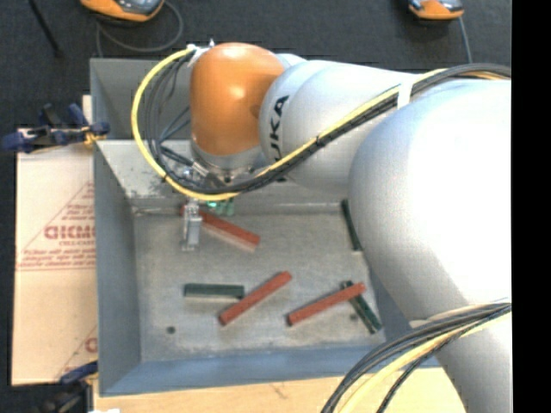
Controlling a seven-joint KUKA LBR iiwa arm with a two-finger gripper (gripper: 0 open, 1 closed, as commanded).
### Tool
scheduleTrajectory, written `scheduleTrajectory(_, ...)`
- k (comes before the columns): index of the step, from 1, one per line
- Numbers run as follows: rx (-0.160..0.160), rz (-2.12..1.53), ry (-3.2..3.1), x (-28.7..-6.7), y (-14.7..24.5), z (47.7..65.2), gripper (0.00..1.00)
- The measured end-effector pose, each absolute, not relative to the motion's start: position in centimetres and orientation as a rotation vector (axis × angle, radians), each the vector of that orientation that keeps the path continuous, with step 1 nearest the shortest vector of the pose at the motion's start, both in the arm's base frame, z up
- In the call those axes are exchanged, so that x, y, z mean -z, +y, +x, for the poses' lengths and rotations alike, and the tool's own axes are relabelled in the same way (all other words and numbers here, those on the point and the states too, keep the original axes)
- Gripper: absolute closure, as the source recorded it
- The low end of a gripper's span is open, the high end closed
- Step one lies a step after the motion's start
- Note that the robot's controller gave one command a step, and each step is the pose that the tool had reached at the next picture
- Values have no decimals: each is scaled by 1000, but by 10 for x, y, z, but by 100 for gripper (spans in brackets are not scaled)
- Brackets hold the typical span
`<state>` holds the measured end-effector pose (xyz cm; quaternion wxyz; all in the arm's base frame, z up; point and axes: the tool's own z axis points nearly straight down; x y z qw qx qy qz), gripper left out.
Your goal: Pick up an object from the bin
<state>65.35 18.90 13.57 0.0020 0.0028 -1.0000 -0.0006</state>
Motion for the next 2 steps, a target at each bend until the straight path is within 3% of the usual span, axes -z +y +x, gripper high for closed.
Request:
scheduleTrajectory(1, 1, -74, -3142, -68, 145, 645, 0)
scheduleTrajectory(2, 9, -73, -3154, -75, 149, 649, 100)
